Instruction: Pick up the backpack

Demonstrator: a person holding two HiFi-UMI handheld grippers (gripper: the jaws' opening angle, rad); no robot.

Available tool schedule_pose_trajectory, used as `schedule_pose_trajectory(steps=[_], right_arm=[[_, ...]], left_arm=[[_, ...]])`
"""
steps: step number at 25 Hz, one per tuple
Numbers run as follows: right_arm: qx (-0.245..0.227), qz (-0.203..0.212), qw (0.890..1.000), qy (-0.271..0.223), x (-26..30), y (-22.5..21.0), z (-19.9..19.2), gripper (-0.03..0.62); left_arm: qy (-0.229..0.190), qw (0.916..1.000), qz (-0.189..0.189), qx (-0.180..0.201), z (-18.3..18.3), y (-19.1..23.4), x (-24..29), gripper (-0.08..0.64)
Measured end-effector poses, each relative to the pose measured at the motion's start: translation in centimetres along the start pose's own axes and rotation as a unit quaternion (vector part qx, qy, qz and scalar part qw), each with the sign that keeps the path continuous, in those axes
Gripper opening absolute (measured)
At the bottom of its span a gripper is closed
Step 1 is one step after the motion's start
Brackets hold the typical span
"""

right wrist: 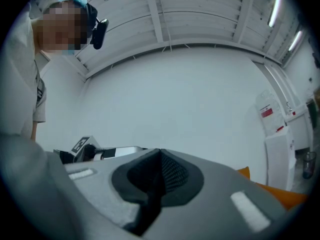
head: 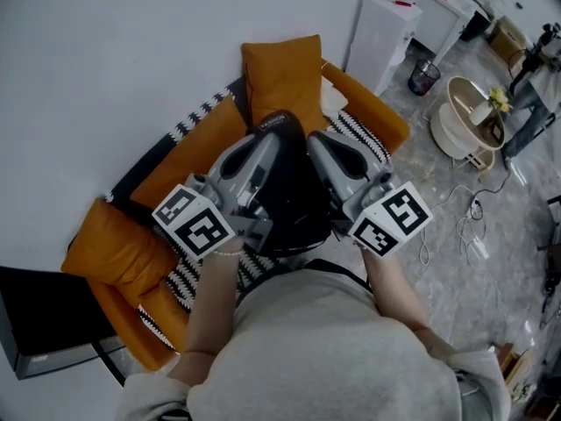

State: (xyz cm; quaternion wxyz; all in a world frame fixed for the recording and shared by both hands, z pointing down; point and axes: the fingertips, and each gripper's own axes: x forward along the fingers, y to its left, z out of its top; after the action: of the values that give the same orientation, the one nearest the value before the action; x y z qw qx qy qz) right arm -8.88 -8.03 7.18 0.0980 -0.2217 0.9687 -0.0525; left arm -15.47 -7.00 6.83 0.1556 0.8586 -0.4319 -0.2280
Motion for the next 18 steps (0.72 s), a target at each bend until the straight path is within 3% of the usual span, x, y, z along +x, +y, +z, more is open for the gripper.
schedule_pose_trajectory(steps=[13,18], right_arm=[[-0.008,0.014,1.000,0.016,-0.7,0.9,-0.9,0.003],[-0.006,-0.003,1.000,0.015,-0.9,0.3,-1.0,0.003]], left_arm=[[0.026,0.9986,0.013,0.044,-0.9,-0.6,0.1,0.012],[0.025,0.9986,0.015,0.045,-0.7,-0.5,-0.2,0.012]])
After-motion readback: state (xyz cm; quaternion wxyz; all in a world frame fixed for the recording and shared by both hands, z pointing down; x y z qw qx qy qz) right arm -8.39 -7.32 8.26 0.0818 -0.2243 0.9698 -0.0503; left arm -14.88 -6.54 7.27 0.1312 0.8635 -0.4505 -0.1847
